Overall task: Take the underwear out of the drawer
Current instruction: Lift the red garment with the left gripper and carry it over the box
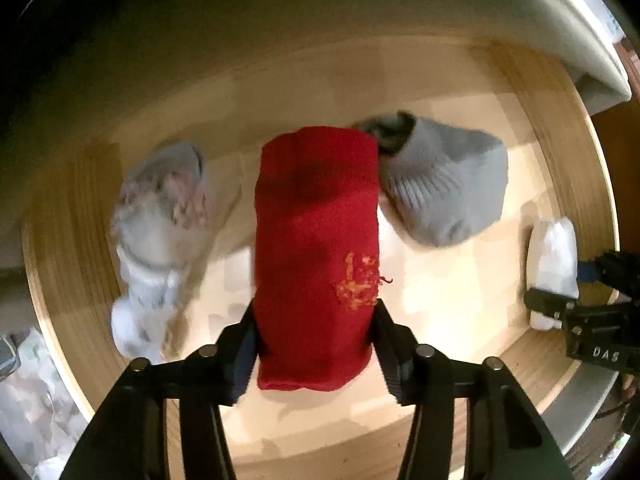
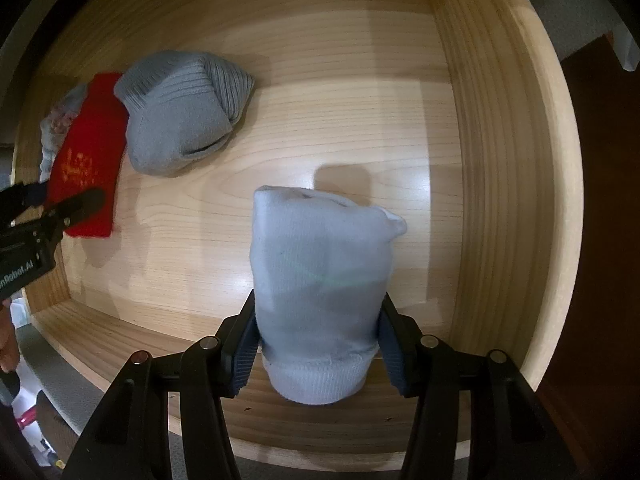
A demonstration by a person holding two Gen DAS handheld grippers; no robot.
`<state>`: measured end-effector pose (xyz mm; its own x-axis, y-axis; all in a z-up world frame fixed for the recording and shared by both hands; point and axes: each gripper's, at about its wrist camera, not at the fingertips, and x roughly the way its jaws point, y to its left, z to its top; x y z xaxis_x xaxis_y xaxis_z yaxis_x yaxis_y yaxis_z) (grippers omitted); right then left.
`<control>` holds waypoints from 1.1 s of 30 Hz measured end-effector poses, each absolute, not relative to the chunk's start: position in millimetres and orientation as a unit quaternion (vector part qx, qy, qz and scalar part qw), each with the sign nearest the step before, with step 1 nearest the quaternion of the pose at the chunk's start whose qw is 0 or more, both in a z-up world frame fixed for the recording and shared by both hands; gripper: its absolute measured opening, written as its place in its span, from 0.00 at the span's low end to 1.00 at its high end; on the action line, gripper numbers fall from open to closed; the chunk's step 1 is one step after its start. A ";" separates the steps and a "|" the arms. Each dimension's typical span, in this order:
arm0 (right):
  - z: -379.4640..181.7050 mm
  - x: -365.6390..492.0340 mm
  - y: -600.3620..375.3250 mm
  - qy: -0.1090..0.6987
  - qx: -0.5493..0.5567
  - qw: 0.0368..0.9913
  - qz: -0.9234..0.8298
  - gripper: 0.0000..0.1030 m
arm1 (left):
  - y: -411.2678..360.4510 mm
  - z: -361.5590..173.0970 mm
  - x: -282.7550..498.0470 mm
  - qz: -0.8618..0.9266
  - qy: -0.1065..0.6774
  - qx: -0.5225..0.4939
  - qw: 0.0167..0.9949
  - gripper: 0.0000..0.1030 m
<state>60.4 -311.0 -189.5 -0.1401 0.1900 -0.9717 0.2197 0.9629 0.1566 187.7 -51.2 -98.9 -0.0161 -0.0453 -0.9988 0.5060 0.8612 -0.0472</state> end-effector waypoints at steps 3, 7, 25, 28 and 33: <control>-188.9 60.5 -311.4 0.755 0.136 0.642 -0.012 0.48 | -49.8 -98.7 178.8 -0.195 0.688 0.170 0.678 0.47; -188.6 60.4 -311.4 0.755 0.136 0.642 -0.012 0.48 | -49.1 -100.3 167.2 -0.180 0.700 0.163 0.672 0.44; -184.6 54.2 -298.9 0.752 0.121 0.648 -0.014 0.48 | -32.3 -88.6 118.2 -0.149 0.710 0.083 0.684 0.38; -184.7 54.1 -296.5 0.752 0.120 0.648 -0.014 0.48 | -48.5 -78.8 104.8 -0.147 0.701 0.082 0.693 0.38; -187.0 52.6 -287.2 0.753 0.107 0.649 -0.016 0.48 | -56.5 -62.3 90.7 -0.144 0.682 0.082 0.713 0.38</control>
<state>52.6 -287.2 -187.0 -0.1334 0.1408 -0.9810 0.1824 0.9764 0.1153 90.7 -56.5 -62.3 0.0296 -0.0935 -0.9952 0.3170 0.9451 -0.0793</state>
